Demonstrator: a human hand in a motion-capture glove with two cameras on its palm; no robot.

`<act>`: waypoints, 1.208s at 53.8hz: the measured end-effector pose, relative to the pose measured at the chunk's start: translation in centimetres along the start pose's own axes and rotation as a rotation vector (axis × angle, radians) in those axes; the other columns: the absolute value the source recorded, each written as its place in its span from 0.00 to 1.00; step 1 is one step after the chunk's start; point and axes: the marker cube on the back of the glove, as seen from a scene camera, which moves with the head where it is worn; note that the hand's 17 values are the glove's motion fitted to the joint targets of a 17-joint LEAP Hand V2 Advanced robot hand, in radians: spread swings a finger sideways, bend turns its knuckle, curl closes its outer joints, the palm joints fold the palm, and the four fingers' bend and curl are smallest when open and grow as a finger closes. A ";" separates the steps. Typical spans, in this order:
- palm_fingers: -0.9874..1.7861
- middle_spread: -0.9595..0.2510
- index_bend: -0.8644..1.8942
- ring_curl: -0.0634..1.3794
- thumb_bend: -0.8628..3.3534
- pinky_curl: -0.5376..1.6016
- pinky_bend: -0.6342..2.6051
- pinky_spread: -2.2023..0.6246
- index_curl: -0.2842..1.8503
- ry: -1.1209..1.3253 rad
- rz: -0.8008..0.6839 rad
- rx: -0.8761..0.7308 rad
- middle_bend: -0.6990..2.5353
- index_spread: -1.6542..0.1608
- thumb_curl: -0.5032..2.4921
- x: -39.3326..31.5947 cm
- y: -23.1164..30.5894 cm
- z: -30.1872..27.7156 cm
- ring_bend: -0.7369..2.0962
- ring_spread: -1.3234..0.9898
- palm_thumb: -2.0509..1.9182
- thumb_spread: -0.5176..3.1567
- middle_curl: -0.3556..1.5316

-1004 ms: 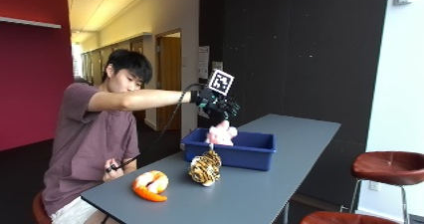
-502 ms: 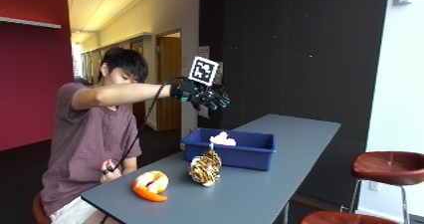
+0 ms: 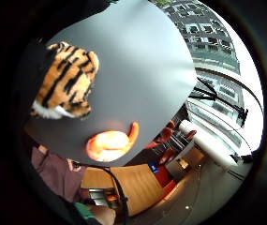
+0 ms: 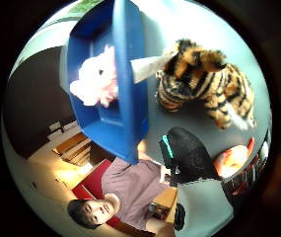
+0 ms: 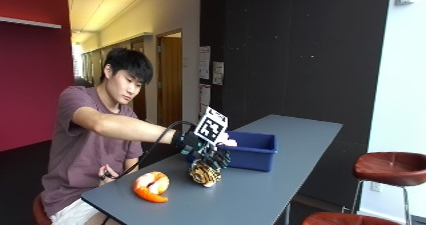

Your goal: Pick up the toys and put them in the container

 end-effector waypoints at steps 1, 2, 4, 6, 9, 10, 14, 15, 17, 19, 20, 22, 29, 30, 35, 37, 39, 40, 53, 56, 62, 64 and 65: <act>0.25 0.77 0.33 0.24 0.20 0.39 0.42 0.78 0.21 0.002 -0.003 -0.010 0.26 0.80 0.30 0.0 -0.4 0.6 0.37 0.57 0.58 0.50 0.32; 0.25 0.77 0.33 0.24 0.20 0.39 0.42 0.78 0.21 0.005 -0.003 -0.017 0.26 0.80 0.30 0.0 -0.7 1.0 0.36 0.57 0.58 0.50 0.32; 0.26 0.77 0.33 0.25 0.20 0.39 0.41 0.79 0.21 0.006 -0.007 -0.026 0.26 0.80 0.30 0.0 -1.3 1.9 0.36 0.57 0.58 0.50 0.32; 0.26 0.76 0.34 0.25 0.20 0.39 0.41 0.78 0.21 -0.005 -0.015 -0.030 0.26 0.80 0.30 0.4 -2.0 3.0 0.36 0.57 0.58 0.50 0.32; 0.27 0.76 0.35 0.25 0.20 0.39 0.40 0.78 0.21 -0.030 -0.030 -0.006 0.26 0.80 0.30 1.0 -2.9 4.0 0.35 0.57 0.59 0.50 0.32; 0.29 0.75 0.36 0.25 0.20 0.39 0.40 0.78 0.21 -0.035 -0.034 0.007 0.26 0.80 0.30 1.1 -3.0 4.1 0.36 0.57 0.59 0.50 0.32; 0.40 0.73 0.37 0.27 0.20 0.39 0.39 0.78 0.22 -0.045 -0.041 0.056 0.29 0.79 0.30 1.4 -3.4 4.2 0.40 0.54 0.59 0.50 0.34; 0.44 0.73 0.38 0.27 0.21 0.38 0.38 0.77 0.22 -0.049 -0.044 0.068 0.29 0.79 0.30 1.5 -3.5 4.2 0.41 0.53 0.60 0.50 0.34; 0.51 0.71 0.41 0.26 0.21 0.37 0.37 0.76 0.23 -0.059 -0.049 0.080 0.31 0.79 0.30 1.8 -3.6 4.2 0.43 0.51 0.60 0.50 0.35; 0.53 0.68 0.42 0.27 0.21 0.36 0.36 0.75 0.24 -0.059 -0.049 0.083 0.32 0.78 0.30 2.1 -3.6 4.2 0.44 0.50 0.61 0.50 0.36; 0.55 0.67 0.45 0.27 0.21 0.36 0.35 0.74 0.26 -0.055 -0.046 0.086 0.32 0.78 0.30 2.2 -3.6 4.2 0.44 0.49 0.61 0.50 0.36; 0.58 0.65 0.48 0.28 0.21 0.36 0.33 0.73 0.27 -0.044 -0.037 0.098 0.34 0.78 0.30 2.3 -3.6 4.3 0.44 0.47 0.62 0.51 0.38; 0.69 0.58 0.51 0.32 0.23 0.37 0.33 0.69 0.30 -0.025 0.002 0.161 0.40 0.77 0.31 2.3 -3.4 4.8 0.49 0.42 0.65 0.51 0.42; 0.70 0.58 0.50 0.33 0.23 0.37 0.34 0.69 0.30 -0.024 0.007 0.161 0.40 0.77 0.32 2.3 -3.4 4.9 0.50 0.41 0.65 0.51 0.43; 0.74 0.56 0.53 0.37 0.24 0.39 0.35 0.67 0.33 -0.030 0.022 0.128 0.43 0.76 0.35 2.3 -2.8 5.5 0.54 0.39 0.69 0.46 0.46; 0.75 0.55 0.54 0.39 0.24 0.40 0.36 0.67 0.34 -0.064 0.019 0.096 0.44 0.76 0.36 2.5 -2.5 5.4 0.55 0.38 0.70 0.45 0.47; 0.75 0.55 0.56 0.40 0.24 0.41 0.36 0.66 0.36 -0.098 0.012 0.068 0.46 0.75 0.37 2.6 -2.0 5.2 0.56 0.38 0.70 0.44 0.49; 0.74 0.54 0.55 0.41 0.24 0.41 0.37 0.66 0.36 -0.108 0.010 0.059 0.46 0.75 0.37 2.6 -1.8 5.1 0.56 0.38 0.70 0.43 0.50; 0.75 0.54 0.66 0.49 0.23 0.45 0.39 0.65 0.46 -0.162 0.088 0.191 0.54 0.75 0.43 2.4 2.6 -2.3 0.62 0.35 0.70 0.37 0.59; 0.74 0.55 0.68 0.51 0.23 0.46 0.40 0.65 0.48 -0.160 0.096 0.252 0.55 0.75 0.44 2.4 4.0 -5.5 0.63 0.35 0.70 0.36 0.61; 0.73 0.56 0.69 0.54 0.23 0.47 0.41 0.65 0.51 -0.096 0.111 0.348 0.57 0.76 0.46 1.7 6.3 -10.9 0.65 0.35 0.69 0.33 0.63; 0.72 0.56 0.70 0.55 0.23 0.48 0.42 0.65 0.52 -0.028 0.041 0.370 0.57 0.76 0.47 1.5 6.9 -12.0 0.65 0.35 0.69 0.32 0.64; 0.72 0.56 0.70 0.56 0.23 0.48 0.42 0.65 0.52 0.015 -0.020 0.382 0.57 0.76 0.47 1.4 7.2 -12.6 0.65 0.35 0.69 0.32 0.65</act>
